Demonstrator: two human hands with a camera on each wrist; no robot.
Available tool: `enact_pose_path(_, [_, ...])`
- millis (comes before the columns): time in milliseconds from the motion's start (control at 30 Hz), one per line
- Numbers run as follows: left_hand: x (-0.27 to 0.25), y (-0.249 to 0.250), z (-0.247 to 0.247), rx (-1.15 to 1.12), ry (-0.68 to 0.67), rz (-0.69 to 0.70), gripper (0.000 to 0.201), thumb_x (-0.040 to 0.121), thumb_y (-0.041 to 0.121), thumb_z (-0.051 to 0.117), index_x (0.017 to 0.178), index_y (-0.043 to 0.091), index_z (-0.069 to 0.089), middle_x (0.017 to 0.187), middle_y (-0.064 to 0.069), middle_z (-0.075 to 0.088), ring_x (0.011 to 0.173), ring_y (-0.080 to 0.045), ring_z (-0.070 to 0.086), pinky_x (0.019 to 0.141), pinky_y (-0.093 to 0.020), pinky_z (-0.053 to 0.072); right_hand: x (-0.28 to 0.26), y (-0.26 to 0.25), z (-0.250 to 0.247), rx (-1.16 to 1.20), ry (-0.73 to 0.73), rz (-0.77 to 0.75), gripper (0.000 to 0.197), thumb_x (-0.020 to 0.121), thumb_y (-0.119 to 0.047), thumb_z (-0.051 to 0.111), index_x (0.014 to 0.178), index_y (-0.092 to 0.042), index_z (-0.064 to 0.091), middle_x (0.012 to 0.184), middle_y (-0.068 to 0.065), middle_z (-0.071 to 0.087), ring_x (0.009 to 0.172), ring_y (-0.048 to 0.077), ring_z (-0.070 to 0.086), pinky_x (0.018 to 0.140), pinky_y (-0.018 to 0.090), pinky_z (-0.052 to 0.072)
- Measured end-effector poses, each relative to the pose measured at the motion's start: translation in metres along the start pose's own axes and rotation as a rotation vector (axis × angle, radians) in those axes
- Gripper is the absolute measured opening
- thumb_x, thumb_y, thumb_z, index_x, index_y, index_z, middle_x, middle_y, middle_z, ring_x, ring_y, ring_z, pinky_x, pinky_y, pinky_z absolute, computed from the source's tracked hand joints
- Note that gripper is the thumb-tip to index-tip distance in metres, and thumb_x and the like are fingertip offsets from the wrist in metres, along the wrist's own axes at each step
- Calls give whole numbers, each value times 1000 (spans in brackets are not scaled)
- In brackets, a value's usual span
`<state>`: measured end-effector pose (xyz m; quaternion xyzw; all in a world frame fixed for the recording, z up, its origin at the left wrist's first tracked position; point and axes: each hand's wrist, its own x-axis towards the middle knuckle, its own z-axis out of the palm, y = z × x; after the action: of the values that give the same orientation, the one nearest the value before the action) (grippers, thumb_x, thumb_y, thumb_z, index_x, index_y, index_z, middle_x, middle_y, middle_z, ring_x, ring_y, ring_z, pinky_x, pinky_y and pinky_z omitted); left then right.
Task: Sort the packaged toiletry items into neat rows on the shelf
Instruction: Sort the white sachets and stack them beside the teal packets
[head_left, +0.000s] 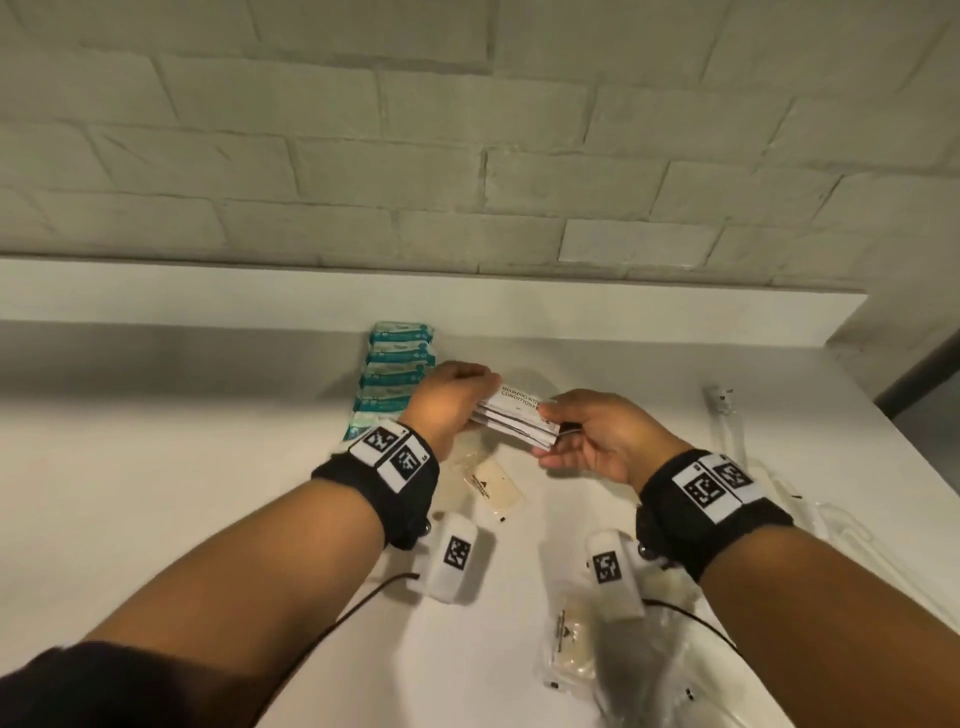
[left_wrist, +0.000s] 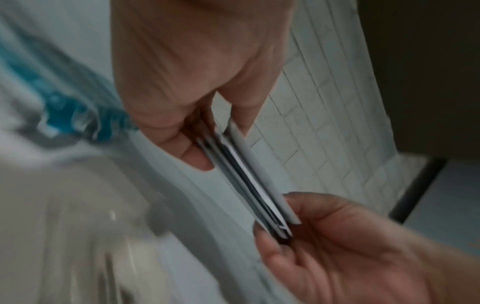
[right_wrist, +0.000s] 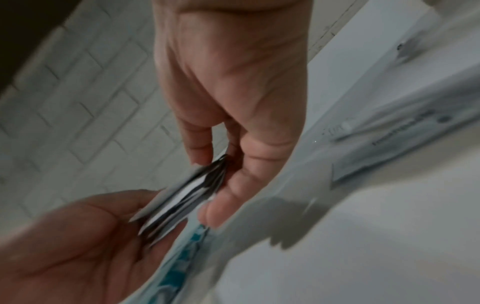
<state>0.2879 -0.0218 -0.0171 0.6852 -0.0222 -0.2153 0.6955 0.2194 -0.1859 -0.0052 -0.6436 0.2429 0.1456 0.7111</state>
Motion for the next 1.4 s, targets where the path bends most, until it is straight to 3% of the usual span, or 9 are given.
enact_pose_path(67, [19, 7, -2, 213, 49, 8, 10, 82, 5, 62, 81, 15, 60, 90, -11, 66, 82, -25, 63, 77, -40, 55, 16, -7, -3, -94, 23, 21, 30, 90, -14, 63, 116, -1, 56, 81, 19, 67, 54, 23, 67, 53, 32, 58])
enact_pose_path(333, [65, 16, 1, 1049, -70, 39, 28, 86, 2, 52, 109, 17, 58, 111, -6, 63, 102, -25, 61, 75, -28, 47, 59, -23, -3, -419, 139, 28, 15, 90, -9, 62, 104, -5, 57, 81, 15, 61, 58, 25, 62, 70, 41, 60])
enact_pose_path(433, [59, 23, 3, 1256, -149, 132, 21, 92, 18, 55, 112, 11, 56, 108, -4, 61, 100, -24, 58, 72, -27, 40, 64, -23, -3, -686, 199, -27, 16, 87, -13, 63, 97, -2, 57, 76, 21, 66, 58, 28, 63, 64, 41, 61])
enact_pose_path(533, [50, 29, 5, 1372, -293, 143, 47, 84, 46, 65, 114, 14, 49, 96, 0, 55, 89, -21, 55, 73, -28, 42, 61, -25, -8, -778, 223, -70, 27, 83, -18, 65, 102, -6, 50, 70, 12, 65, 53, 22, 57, 53, 32, 52])
enact_pose_path(633, [47, 23, 7, 1536, -360, 227, 65, 75, 44, 75, 120, 13, 42, 101, -3, 57, 83, -19, 52, 69, -28, 43, 51, -25, -11, -1041, 128, -132, 40, 75, -24, 77, 99, -14, 46, 80, -3, 58, 66, 14, 54, 55, 22, 43])
enact_pose_path(767, [53, 6, 12, 1614, -284, 337, 57, 80, 34, 71, 122, 10, 41, 100, -6, 62, 79, -22, 56, 65, -29, 42, 54, -17, -8, -1562, 147, -281, 45, 74, -28, 74, 109, -13, 50, 99, 6, 60, 84, 24, 59, 65, 30, 45])
enact_pose_path(967, [75, 14, 15, 1611, -145, 264, 34, 90, 9, 52, 122, 4, 45, 113, -15, 61, 103, -33, 61, 72, -35, 42, 76, -30, 0, -1587, 178, -295, 26, 83, -16, 62, 107, -9, 57, 106, 10, 63, 91, 26, 60, 70, 31, 45])
enact_pose_path(1133, [103, 21, 13, 1639, -45, 283, 26, 94, 3, 43, 119, 2, 50, 121, -18, 60, 112, -33, 58, 90, -37, 45, 108, -48, 8, -1562, 233, -334, 25, 90, -8, 48, 114, -7, 56, 119, 15, 61, 111, 32, 58, 89, 36, 46])
enact_pose_path(1400, [140, 29, -2, 1623, 11, 267, 25, 91, 0, 45, 112, 1, 58, 115, -17, 63, 106, -32, 61, 88, -34, 47, 141, -69, 11, -1493, 186, -423, 55, 90, -21, 59, 140, -26, 39, 136, 8, 53, 122, 29, 52, 100, 36, 41])
